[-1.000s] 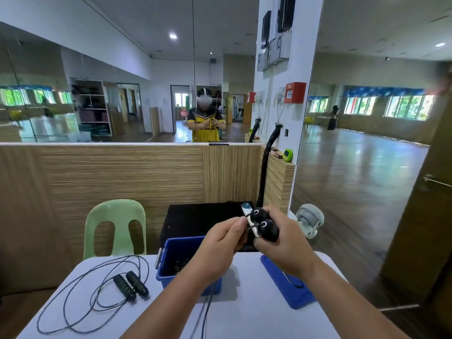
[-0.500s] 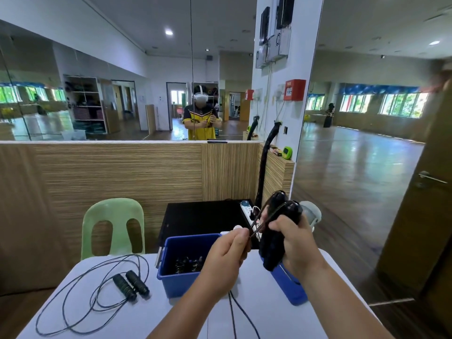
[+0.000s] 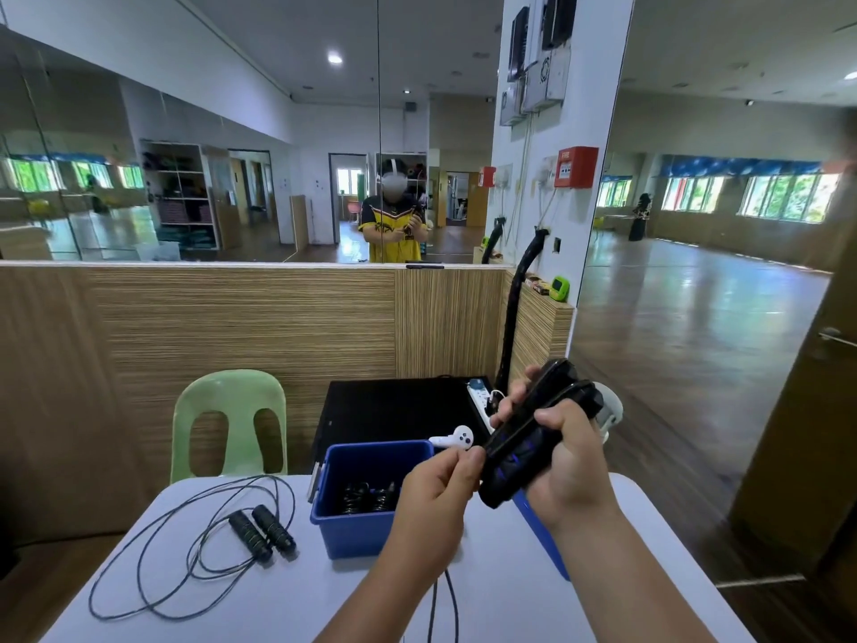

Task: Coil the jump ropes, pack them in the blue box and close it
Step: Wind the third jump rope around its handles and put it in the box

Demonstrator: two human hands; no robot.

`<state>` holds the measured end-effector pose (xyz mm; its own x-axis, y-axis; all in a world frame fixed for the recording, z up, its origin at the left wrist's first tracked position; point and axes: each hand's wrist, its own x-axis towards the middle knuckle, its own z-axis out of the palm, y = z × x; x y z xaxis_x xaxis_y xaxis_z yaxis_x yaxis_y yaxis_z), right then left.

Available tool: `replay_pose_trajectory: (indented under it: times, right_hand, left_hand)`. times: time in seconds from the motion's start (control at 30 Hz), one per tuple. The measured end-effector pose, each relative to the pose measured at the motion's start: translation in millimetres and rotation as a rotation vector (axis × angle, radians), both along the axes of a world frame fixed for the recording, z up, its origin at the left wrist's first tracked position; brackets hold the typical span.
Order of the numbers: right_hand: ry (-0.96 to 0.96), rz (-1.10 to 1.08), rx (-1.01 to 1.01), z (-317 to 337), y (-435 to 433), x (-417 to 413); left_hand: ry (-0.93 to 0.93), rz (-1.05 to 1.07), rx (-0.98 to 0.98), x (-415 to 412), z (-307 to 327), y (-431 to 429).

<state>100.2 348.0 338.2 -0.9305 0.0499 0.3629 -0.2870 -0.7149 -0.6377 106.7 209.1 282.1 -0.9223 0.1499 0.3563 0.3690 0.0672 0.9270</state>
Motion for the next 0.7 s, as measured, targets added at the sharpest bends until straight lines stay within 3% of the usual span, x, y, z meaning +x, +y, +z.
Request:
replay_pose_trajectory:
  times: [0.43,0.7]
  right_hand:
    - [0.031,0.085,-0.261,12.8,-11.6,1.3]
    - [-0.033,0.119,-0.346,7.7,-18.7,11.9]
  left_hand:
    - [-0.284,-0.149,0.275,15.6,-18.4,9.2]
    - [-0.316,-0.139,0.122,1.9,-29.0,2.7]
